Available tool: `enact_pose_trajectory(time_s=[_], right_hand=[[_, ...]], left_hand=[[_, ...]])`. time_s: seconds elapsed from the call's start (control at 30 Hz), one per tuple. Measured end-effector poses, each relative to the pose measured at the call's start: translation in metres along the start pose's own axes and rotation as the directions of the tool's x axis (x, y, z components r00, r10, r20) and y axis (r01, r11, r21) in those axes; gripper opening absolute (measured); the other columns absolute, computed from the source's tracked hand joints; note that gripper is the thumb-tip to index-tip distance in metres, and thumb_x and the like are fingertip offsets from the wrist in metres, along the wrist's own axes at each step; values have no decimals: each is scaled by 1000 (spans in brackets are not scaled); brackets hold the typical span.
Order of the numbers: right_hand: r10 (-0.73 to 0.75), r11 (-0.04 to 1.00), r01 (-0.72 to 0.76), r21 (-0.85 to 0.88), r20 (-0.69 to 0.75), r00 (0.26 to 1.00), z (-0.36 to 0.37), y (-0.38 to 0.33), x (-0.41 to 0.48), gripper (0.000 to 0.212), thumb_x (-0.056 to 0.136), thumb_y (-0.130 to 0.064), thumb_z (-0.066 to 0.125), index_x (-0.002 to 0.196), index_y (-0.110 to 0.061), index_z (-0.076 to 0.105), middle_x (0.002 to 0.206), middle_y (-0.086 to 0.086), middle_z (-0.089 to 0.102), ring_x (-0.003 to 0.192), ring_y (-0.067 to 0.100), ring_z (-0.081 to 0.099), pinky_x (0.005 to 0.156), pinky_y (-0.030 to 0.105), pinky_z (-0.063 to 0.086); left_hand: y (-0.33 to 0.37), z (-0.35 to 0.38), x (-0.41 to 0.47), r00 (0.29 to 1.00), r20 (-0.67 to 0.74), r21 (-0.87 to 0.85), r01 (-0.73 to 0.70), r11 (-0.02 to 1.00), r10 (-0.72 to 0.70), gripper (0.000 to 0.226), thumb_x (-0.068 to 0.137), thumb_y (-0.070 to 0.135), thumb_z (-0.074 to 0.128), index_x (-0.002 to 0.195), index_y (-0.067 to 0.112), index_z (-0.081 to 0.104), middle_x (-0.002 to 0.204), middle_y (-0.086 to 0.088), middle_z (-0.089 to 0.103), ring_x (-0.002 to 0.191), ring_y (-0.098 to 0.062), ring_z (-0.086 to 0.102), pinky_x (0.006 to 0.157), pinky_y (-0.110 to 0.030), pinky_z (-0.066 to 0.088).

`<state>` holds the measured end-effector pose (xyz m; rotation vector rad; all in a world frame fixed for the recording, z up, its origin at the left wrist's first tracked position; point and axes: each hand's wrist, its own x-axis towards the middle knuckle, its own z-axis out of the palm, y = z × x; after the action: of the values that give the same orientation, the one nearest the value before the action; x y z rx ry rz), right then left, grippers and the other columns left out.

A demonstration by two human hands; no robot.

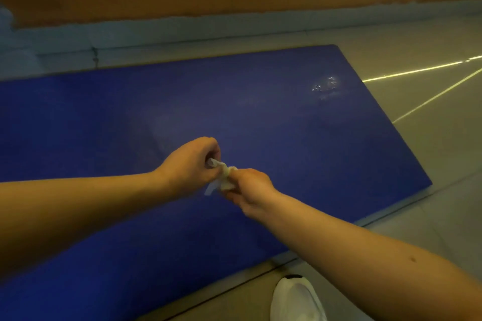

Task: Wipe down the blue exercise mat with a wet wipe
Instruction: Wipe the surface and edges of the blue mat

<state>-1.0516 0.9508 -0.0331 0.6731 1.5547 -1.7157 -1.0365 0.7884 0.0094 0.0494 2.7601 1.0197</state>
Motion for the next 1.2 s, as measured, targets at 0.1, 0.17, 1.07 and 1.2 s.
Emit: enact_pose_trajectory(time_s=[0.1,0.17,1.07,1.2], right_hand=[[93,950,-133,281,152,984,-4,-6,-2,25,104,-19,51,103,-3,71,89,12,75,74,20,73,60,31,58],[86,961,-116,253,127,988,-14,-4,-2,25,104,-21,55,106,-2,70,92,12,75,76,22,73,61,33,59],[-520,500,118,-858,-188,833,-322,-17,13,14,83,-8,60,83,-2,73,90,9,68,90,24,59,85,34,47],[-684,260,-335,-906,-418,598,-373,-25,28,27,91,-2,61,101,-21,77,107,3,67,103,29,52,80,31,37]], left_hand=[[14,17,3,977,204,127,-83,988,56,26,84,47,68,85,23,59,86,7,57,81,-14,55,70,-37,50],[17,24,7,935,342,206,-169,964,91,27,86,53,66,94,28,62,96,8,56,90,-13,53,80,-36,49],[154,187,116,790,603,483,-474,736,113,41,100,21,51,140,13,45,145,-11,34,129,-33,34,99,-42,45],[150,191,121,792,605,502,-458,733,80,39,99,19,52,137,12,48,152,-11,27,133,-34,32,98,-42,46]])
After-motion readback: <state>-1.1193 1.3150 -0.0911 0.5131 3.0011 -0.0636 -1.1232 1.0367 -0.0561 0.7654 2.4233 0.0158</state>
